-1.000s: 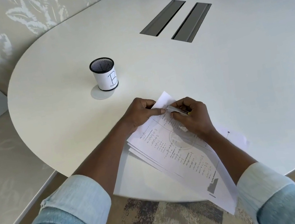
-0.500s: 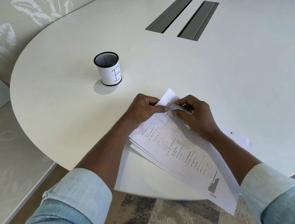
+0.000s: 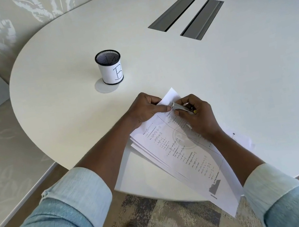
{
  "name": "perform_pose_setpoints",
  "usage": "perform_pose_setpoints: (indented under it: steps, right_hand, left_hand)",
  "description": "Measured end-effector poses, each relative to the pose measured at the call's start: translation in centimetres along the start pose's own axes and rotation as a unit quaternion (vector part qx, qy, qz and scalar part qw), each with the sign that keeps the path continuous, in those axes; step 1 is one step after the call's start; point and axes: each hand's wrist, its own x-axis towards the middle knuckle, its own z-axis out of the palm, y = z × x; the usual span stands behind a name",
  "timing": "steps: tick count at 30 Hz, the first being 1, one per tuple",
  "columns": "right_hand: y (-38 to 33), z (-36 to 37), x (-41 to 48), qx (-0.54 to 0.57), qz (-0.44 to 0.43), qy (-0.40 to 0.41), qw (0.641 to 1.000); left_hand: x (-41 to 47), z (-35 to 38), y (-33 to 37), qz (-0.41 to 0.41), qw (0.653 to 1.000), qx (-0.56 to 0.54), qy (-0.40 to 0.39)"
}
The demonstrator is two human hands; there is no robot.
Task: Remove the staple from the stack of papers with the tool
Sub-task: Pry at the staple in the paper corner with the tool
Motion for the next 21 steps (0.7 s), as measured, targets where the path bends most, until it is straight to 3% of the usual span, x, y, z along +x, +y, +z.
perform_pose_setpoints:
  steps: [21]
  right_hand:
    - [0.09, 0.06, 0.10, 0.014, 0.045, 0.014, 0.999]
  left_hand:
    - [0.12, 0.18, -0.03, -0.005, 1.000, 0.004, 0.011]
